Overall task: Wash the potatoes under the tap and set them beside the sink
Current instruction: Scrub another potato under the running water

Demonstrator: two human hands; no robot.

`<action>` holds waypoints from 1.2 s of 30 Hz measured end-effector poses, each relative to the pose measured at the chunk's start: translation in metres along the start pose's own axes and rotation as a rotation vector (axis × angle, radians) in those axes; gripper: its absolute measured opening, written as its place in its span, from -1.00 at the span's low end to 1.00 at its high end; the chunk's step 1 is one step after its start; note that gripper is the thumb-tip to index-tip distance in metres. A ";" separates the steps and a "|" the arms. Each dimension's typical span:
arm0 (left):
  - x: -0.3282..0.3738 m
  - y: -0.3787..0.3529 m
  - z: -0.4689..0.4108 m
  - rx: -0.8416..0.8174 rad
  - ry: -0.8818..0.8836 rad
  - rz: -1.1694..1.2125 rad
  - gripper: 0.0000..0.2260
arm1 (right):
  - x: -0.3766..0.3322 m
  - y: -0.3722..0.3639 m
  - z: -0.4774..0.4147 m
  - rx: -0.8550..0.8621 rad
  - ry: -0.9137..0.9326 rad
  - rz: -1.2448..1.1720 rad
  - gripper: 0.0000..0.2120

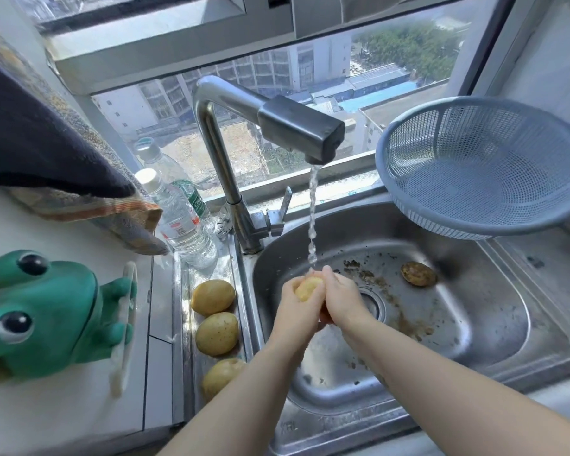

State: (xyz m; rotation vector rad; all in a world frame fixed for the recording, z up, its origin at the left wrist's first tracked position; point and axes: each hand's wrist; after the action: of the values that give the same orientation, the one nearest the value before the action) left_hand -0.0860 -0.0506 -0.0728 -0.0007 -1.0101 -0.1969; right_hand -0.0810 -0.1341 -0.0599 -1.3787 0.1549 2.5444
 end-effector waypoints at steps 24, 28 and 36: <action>0.030 0.013 -0.018 0.091 0.477 0.313 -0.64 | -0.019 0.032 0.002 -0.497 0.067 0.024 -0.63; 0.032 0.007 -0.020 0.090 0.445 0.311 -0.65 | -0.018 0.023 0.000 -0.315 0.187 0.119 -0.71; 0.033 0.009 -0.017 0.083 0.431 0.312 -0.63 | -0.025 0.028 -0.002 -0.392 -0.007 -0.052 -0.82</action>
State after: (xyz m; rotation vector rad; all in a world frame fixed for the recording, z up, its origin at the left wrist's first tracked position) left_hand -0.0533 -0.0485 -0.0536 -0.0383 -0.5763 0.1279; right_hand -0.0736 -0.1653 -0.0407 -1.4775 -0.3965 2.6291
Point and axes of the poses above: each hand's wrist, its own z-axis away from the middle knuckle, its own y-axis out of the back of the hand, x = y × z, and after that the axes turned 2 degrees about -z, right-handed
